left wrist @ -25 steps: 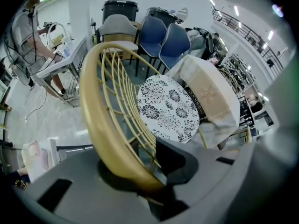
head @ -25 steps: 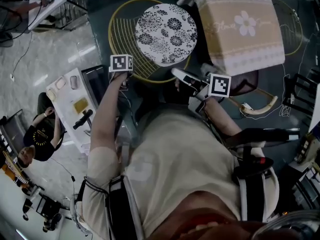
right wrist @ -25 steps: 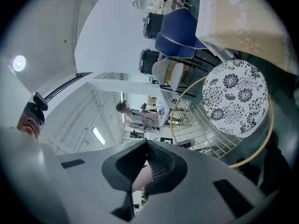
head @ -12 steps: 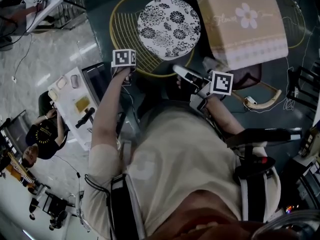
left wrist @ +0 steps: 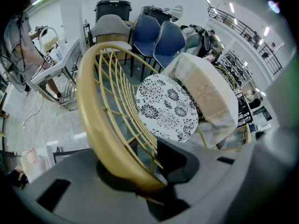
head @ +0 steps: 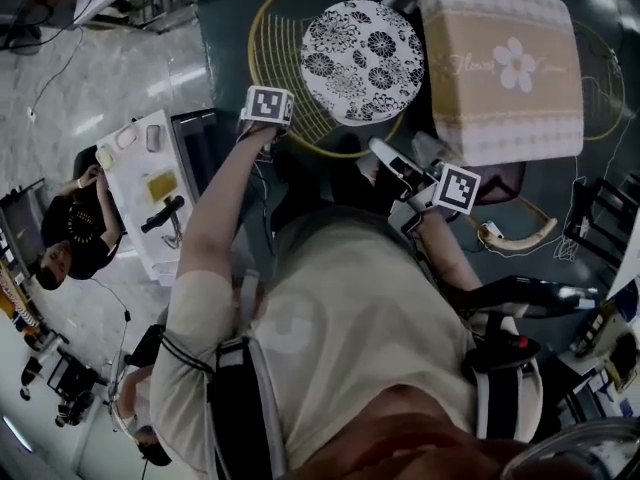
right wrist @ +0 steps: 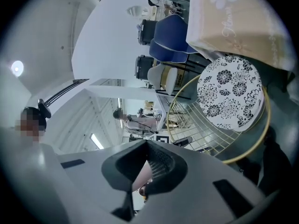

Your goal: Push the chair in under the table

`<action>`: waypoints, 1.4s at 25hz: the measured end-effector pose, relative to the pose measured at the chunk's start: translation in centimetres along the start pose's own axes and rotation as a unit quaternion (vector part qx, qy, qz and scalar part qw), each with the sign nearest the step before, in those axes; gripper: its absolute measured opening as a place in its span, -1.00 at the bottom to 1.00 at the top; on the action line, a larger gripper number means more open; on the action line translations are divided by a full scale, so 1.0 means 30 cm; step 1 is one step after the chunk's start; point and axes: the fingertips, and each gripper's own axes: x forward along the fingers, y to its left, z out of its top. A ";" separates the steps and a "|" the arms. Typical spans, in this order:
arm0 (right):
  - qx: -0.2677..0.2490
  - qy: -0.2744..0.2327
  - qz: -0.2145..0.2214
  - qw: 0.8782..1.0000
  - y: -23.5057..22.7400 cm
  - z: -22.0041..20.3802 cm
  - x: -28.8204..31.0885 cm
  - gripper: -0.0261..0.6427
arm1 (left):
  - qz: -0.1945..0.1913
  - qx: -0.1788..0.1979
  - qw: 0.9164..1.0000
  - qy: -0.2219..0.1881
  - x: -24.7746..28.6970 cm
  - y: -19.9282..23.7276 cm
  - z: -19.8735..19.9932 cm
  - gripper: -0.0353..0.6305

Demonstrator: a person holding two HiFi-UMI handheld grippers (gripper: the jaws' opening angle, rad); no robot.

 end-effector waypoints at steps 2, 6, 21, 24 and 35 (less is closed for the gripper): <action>0.001 0.009 -0.004 1.000 -0.007 -0.009 0.003 -0.89 | -0.002 0.000 1.000 0.007 0.000 -0.005 -0.010 -0.53; -0.004 0.018 -0.005 1.000 0.002 -0.009 0.021 -0.89 | -0.015 0.007 1.000 -0.004 0.000 -0.019 0.007 -0.53; -0.002 0.048 -0.016 0.999 0.035 -0.032 0.048 -0.89 | -0.015 -0.007 1.000 -0.006 -0.047 -0.033 0.016 -0.53; -0.004 0.040 -0.019 0.999 0.058 -0.056 0.022 -0.89 | -0.014 0.000 1.000 -0.004 -0.067 -0.064 0.004 -0.53; -0.008 0.045 -0.023 0.999 0.070 -0.049 0.089 -0.89 | -0.033 -0.003 0.999 -0.015 -0.042 -0.078 -0.005 -0.50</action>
